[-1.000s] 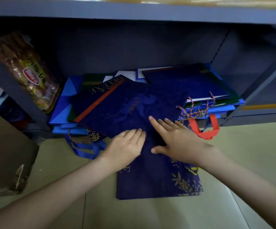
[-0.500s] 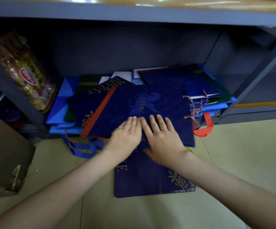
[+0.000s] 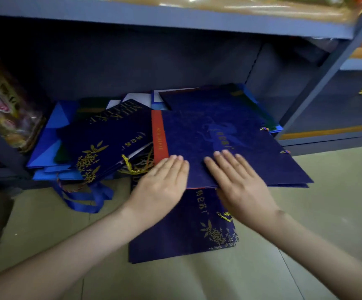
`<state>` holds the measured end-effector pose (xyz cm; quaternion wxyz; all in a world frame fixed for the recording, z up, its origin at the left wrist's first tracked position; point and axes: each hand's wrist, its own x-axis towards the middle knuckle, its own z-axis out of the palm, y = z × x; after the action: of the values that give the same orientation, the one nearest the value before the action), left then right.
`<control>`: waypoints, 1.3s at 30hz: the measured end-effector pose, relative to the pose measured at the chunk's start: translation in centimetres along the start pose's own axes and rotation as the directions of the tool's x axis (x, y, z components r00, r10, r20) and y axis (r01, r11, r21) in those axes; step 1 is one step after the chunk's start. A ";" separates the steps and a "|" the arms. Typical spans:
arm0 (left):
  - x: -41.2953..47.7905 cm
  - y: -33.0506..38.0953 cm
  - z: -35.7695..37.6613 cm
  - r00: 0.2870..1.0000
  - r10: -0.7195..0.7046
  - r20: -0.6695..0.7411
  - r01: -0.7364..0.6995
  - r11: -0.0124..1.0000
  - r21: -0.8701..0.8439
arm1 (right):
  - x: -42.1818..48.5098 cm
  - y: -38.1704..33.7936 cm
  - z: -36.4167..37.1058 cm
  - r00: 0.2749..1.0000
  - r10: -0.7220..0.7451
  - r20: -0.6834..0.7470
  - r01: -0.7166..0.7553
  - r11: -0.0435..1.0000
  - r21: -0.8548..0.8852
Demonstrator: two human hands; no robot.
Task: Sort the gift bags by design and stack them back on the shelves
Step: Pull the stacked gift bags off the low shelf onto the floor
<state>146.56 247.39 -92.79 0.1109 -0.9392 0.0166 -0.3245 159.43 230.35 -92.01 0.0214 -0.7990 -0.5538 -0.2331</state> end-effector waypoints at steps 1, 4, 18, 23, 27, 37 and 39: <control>1.0 1.0 0.1 0.999 0.017 -0.029 -0.018 1.000 -0.023 | 0.3 -0.8 -0.5 0.999 -0.002 -0.034 0.003 1.000 0.024; 3.5 3.3 0.7 0.995 0.063 -0.082 -0.069 0.995 -0.078 | 0.4 -0.2 -0.9 0.992 0.077 -0.102 -0.075 0.997 0.024; -1.5 12.7 12.6 0.884 0.400 0.244 -0.325 0.899 -0.294 | -20.1 12.7 4.9 0.918 0.330 0.220 -0.342 0.939 0.019; -5.5 13.1 15.8 0.410 0.242 0.880 -0.055 0.969 -0.241 | -26.4 12.0 9.1 0.771 0.299 0.562 -0.358 0.934 -0.005; -7.3 14.1 18.1 0.424 0.210 0.881 0.013 0.971 -0.238 | -26.1 10.5 14.3 0.719 0.214 0.661 -0.349 0.934 0.077; -7.7 13.2 18.7 0.646 0.229 0.728 -0.001 0.954 -0.299 | -22.6 12.2 18.4 0.475 0.051 0.879 -0.374 0.915 0.150; -5.9 11.3 16.7 0.734 0.147 0.663 0.078 0.951 -0.298 | -19.9 12.4 17.2 0.671 0.079 0.737 -0.288 0.944 0.161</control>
<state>152.66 240.27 -111.64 -0.0312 -0.9974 0.0427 0.0485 171.02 213.15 -112.44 -0.0683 -0.8674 -0.4593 0.1786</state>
